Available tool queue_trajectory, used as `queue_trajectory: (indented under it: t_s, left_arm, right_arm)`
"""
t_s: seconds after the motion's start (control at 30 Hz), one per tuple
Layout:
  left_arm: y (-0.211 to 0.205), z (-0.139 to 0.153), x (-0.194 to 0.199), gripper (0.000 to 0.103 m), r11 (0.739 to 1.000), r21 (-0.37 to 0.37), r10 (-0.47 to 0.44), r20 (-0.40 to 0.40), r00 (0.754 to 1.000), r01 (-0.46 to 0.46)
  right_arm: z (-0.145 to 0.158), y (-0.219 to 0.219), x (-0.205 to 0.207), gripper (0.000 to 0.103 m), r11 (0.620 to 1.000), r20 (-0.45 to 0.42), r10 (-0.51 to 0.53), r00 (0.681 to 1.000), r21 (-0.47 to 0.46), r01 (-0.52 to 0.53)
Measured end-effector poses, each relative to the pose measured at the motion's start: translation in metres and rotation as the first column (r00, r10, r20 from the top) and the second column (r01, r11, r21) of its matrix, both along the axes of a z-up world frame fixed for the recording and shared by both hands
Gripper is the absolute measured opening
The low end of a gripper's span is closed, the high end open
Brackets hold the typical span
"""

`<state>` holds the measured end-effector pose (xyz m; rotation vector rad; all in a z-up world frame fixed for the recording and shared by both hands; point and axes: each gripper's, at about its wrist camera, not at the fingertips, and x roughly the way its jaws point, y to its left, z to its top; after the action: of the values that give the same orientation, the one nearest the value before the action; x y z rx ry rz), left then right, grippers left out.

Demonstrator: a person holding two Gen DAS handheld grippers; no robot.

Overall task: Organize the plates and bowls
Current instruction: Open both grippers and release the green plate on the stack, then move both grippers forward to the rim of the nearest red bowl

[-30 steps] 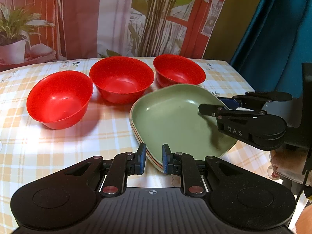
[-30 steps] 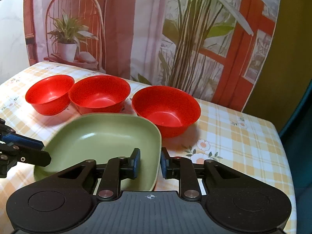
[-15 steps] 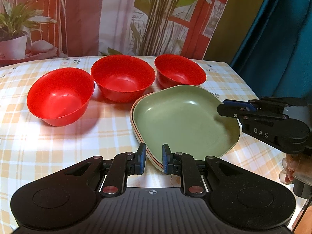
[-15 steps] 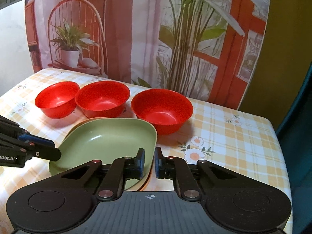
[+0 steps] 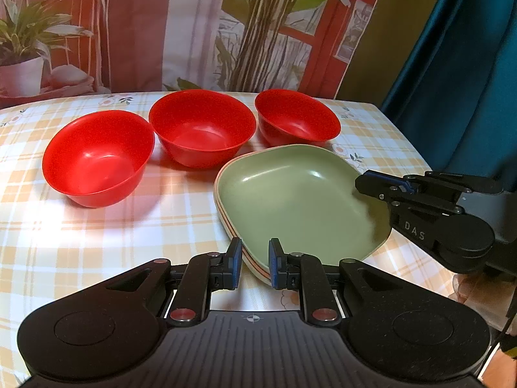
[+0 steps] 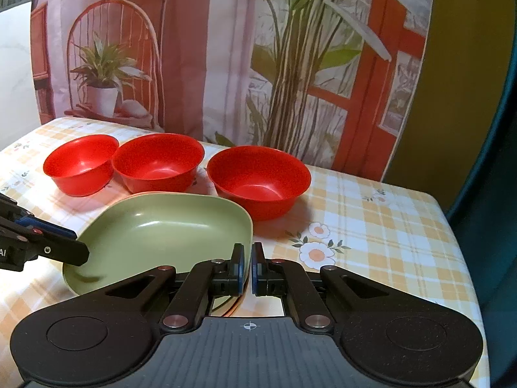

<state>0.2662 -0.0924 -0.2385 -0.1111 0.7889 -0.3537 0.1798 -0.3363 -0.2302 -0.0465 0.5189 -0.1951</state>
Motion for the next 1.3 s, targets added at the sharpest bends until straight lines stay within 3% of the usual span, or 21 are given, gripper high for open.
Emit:
queue_trajectory:
  t_s: [0.23,0.33,0.4,0.47,0.53,0.6,0.73,0.8,0.87,0.93,1.0,1.3]
  left_arm:
    - [0.001,0.002,-0.001,0.019,1.0,-0.001,0.005,0.004,1.0,-0.005]
    - [0.004,0.004,-0.002,0.019,1.0,-0.008,0.015,0.008,1.0,-0.015]
    - [0.006,0.007,-0.002,0.019,1.0,-0.008,0.021,0.012,1.0,-0.021]
    - [0.009,0.011,-0.003,0.02,1.0,-0.006,0.026,0.018,0.999,-0.026]
    - [0.012,0.015,-0.005,0.026,1.0,-0.006,0.028,0.027,0.999,-0.028]
    - [0.015,0.018,-0.007,0.04,0.999,-0.005,0.035,0.041,0.999,-0.035]
    - [0.021,0.026,-0.013,0.046,0.999,0.004,0.038,0.06,0.997,-0.038]
    - [0.025,0.029,-0.015,0.062,0.999,0.002,0.036,0.062,0.997,-0.036]
    - [0.03,0.033,-0.019,0.073,0.999,0.003,0.034,0.073,0.997,-0.035]
    - [0.034,0.036,-0.023,0.086,1.0,0.01,0.026,0.078,0.997,-0.027]
    - [0.039,0.04,-0.025,0.098,0.999,0.014,0.03,0.077,0.997,-0.031]
    - [0.073,0.061,-0.041,0.1,0.998,0.026,0.058,0.139,0.989,-0.062]
  right_arm:
    - [0.001,0.0,0.003,0.007,1.0,-0.026,-0.005,1.0,0.015,0.005]
    - [0.006,0.002,0.001,0.019,1.0,-0.014,-0.005,1.0,0.022,0.005]
    - [0.011,0.003,0.0,0.019,1.0,-0.012,-0.002,1.0,0.027,0.002]
    - [0.015,0.005,-0.001,0.026,0.999,-0.012,0.002,1.0,0.036,-0.002]
    - [0.021,0.006,-0.003,0.035,0.999,-0.009,0.01,1.0,0.049,-0.009]
    - [0.028,0.008,-0.004,0.04,0.998,-0.008,0.015,1.0,0.065,-0.015]
    - [0.04,0.011,-0.007,0.064,0.992,-0.023,0.016,1.0,0.122,-0.013]
    - [0.045,0.015,-0.009,0.075,0.99,-0.035,0.021,0.999,0.141,-0.016]
    - [0.049,0.019,-0.011,0.092,0.989,-0.043,0.023,0.999,0.147,-0.017]
    - [0.054,0.024,-0.015,0.102,0.989,-0.04,0.026,0.999,0.15,-0.02]
    - [0.058,0.028,-0.018,0.103,0.987,-0.039,0.033,0.999,0.159,-0.027]
    - [0.073,0.04,-0.023,0.103,0.979,-0.036,0.004,0.999,0.202,0.004]
